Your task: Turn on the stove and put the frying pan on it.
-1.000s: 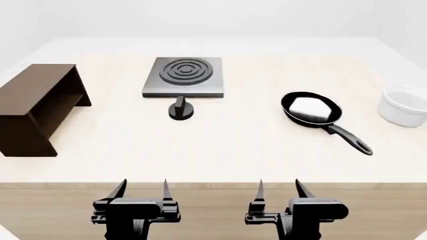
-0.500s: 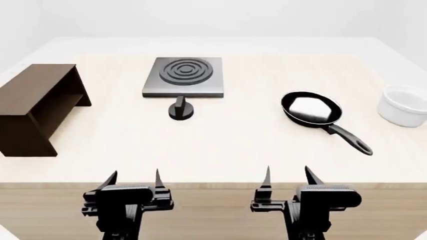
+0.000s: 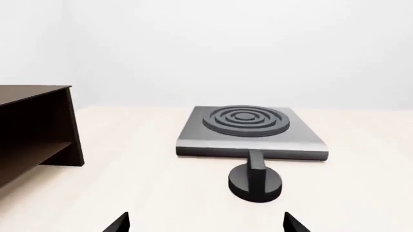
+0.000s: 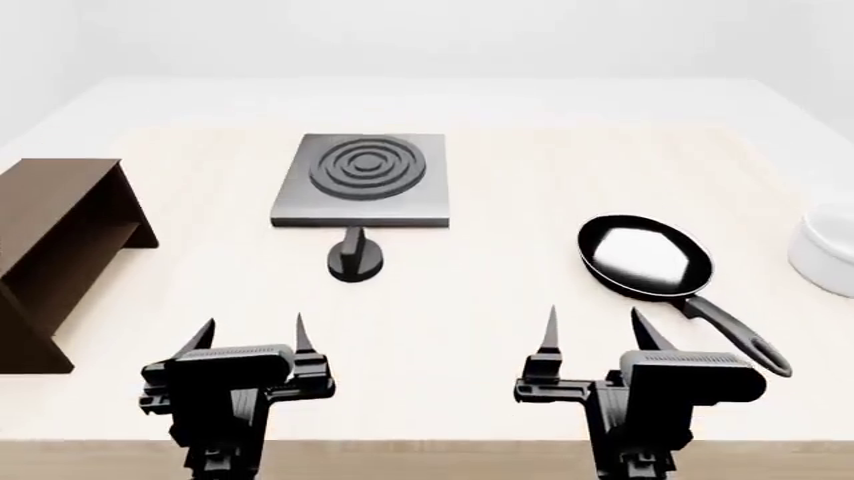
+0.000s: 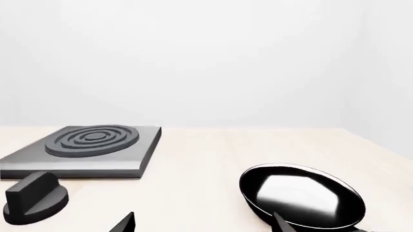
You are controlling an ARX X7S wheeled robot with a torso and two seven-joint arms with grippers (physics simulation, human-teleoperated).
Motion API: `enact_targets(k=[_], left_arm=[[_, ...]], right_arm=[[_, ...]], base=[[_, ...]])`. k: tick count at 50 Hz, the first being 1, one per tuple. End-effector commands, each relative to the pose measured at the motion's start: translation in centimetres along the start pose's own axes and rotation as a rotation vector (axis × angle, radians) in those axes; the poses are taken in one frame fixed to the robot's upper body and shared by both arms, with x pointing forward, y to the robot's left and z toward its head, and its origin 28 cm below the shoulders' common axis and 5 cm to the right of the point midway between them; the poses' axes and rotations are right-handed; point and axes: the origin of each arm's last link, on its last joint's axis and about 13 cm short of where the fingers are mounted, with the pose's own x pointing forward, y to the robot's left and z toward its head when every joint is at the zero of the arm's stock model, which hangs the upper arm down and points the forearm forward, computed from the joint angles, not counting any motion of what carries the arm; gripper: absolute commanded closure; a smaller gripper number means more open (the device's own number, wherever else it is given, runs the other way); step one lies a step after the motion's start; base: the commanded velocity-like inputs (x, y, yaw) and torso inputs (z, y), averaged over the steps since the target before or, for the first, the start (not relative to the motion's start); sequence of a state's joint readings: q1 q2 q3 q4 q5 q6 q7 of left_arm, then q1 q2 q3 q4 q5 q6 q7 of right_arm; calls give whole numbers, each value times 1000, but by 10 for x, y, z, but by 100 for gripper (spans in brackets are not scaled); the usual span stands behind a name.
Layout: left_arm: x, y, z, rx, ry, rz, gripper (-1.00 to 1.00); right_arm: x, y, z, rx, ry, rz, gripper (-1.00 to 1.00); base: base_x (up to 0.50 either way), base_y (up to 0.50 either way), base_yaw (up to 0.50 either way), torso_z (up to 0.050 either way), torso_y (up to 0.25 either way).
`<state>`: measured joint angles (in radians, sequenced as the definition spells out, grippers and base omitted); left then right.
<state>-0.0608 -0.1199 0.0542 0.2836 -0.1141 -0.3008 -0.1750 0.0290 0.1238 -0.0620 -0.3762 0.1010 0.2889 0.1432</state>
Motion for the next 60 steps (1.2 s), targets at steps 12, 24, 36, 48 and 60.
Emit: enact_targets(k=[12, 24, 36, 48, 60], left_arm=[[1, 0, 1, 9, -1, 7, -100], [0, 0, 1, 12, -2, 7, -100], [2, 2, 0, 21, -5, 11, -100], [7, 11, 5, 27, -24, 49, -100], [15, 18, -17, 52, 10, 79, -100]], right_arm=[[-1, -1, 3, 11, -9, 2, -100], [-1, -1, 4, 16, -9, 4, -100], [-1, 0, 4, -23, -19, 1, -100], [0, 1, 5, -42, -4, 16, -100], [0, 0, 9, -40, -10, 12, -100]], base=[[500, 0, 0, 0, 0], [500, 0, 0, 0, 0], [98, 0, 0, 0, 1], [0, 0, 0, 0, 0], [0, 0, 0, 0, 0]])
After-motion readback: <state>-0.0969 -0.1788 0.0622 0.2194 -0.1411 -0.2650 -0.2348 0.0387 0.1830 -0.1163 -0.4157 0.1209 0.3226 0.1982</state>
